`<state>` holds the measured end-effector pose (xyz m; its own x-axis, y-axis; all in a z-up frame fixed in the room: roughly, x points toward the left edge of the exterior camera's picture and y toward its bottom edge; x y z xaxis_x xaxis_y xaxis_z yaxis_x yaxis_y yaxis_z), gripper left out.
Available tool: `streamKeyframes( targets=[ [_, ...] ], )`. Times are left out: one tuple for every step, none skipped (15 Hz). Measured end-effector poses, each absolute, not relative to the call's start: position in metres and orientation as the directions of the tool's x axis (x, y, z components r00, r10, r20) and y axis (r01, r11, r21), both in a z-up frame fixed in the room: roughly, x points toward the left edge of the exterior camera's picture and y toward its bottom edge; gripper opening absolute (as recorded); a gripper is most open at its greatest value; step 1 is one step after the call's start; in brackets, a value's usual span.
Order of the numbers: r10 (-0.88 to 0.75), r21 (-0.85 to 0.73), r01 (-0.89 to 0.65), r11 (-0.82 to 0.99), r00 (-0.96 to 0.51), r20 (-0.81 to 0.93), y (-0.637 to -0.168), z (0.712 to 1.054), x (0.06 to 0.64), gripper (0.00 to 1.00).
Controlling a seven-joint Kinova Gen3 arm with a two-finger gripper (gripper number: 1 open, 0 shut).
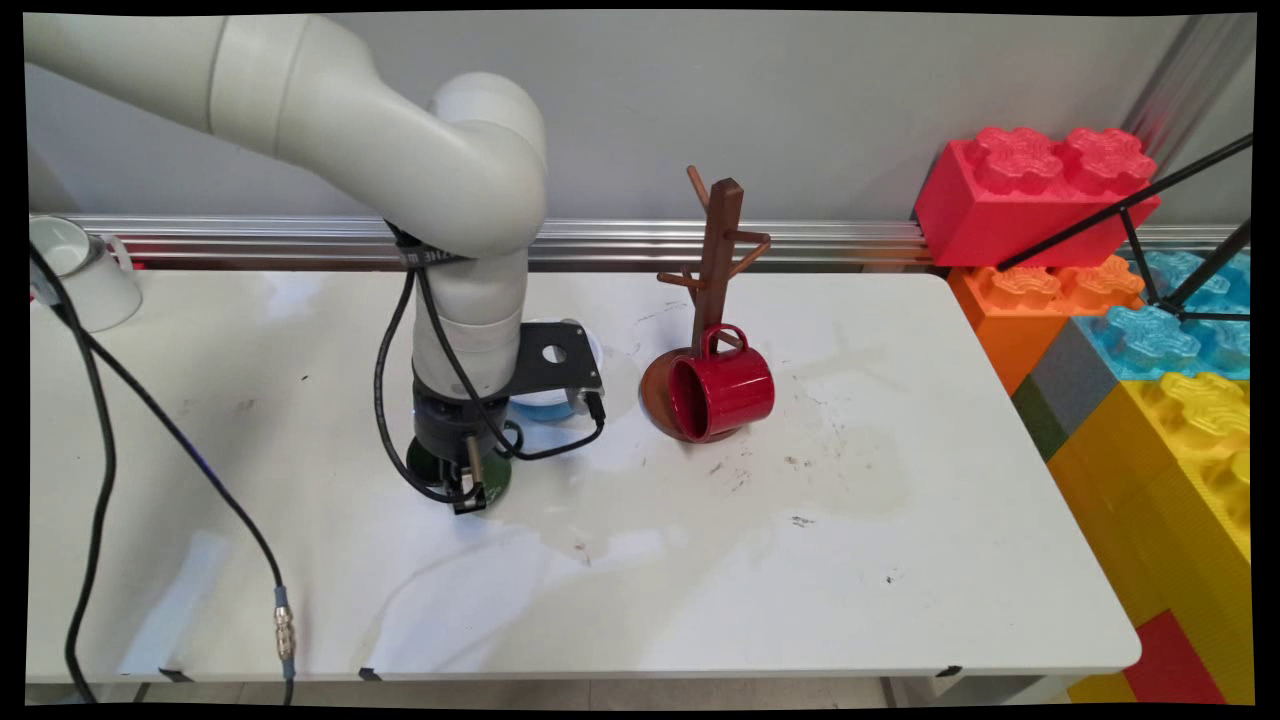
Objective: Place the picked object on the table
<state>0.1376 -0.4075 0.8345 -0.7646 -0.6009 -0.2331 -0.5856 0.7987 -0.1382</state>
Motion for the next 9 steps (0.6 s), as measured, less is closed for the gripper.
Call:
streamKeyframes(
  targets=[
    [-0.599, -0.137, -0.584, 0.8, -0.763, -0.242, -0.409, 0.832, 0.138, 0.0],
    [-0.597, -0.135, -0.583, 0.801, -0.763, -0.248, -0.411, 0.829, 0.138, 0.0],
    [-0.594, -0.134, -0.581, 0.803, -0.763, -0.253, -0.412, 0.826, 0.137, 0.0],
    [-0.592, -0.132, -0.579, 0.805, -0.765, -0.255, -0.413, 0.825, 0.137, 0.0],
    [-0.588, -0.131, -0.576, 0.807, -0.766, -0.258, -0.415, 0.823, 0.136, 0.0],
    [-0.586, -0.13, -0.574, 0.809, -0.767, -0.26, -0.415, 0.822, 0.136, 1.0],
    [-0.583, -0.129, -0.571, 0.811, -0.769, -0.262, -0.417, 0.82, 0.135, 1.0],
    [-0.581, -0.128, -0.569, 0.812, -0.77, -0.263, -0.417, 0.819, 0.135, 1.0],
    [-0.58, -0.127, -0.568, 0.813, -0.771, -0.264, -0.419, 0.817, 0.135, 1.0]
  ],
)
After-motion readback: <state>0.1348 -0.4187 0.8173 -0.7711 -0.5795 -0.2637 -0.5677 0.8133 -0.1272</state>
